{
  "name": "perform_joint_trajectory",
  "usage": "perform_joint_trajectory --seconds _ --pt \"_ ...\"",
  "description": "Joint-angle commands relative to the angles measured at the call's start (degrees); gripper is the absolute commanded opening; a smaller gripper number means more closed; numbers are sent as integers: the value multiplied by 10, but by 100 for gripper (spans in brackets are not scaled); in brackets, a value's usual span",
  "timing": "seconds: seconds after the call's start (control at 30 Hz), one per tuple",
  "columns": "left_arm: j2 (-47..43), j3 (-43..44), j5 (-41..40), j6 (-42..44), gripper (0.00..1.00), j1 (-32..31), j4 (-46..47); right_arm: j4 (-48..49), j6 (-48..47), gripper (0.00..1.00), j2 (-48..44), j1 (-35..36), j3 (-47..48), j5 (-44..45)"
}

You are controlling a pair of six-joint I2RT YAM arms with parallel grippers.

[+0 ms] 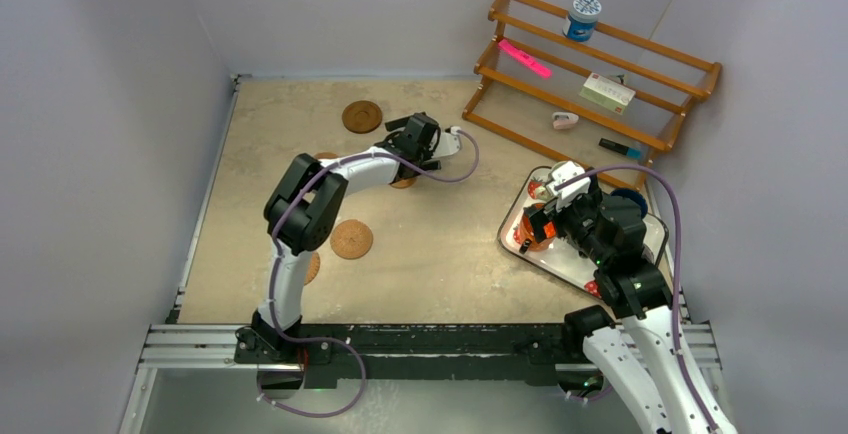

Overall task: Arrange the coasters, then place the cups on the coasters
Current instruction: Move the coaster to the center of the board.

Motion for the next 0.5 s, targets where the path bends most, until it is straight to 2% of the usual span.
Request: perform_joint_trajectory --seconds 0.0,0.47 --pt "36 16 -21 -12 100 17 7 17 -2 99 0 2 0 1" --pt "2 -8 -11 -15 100 28 -6 17 -3 99 3 2 0 1"
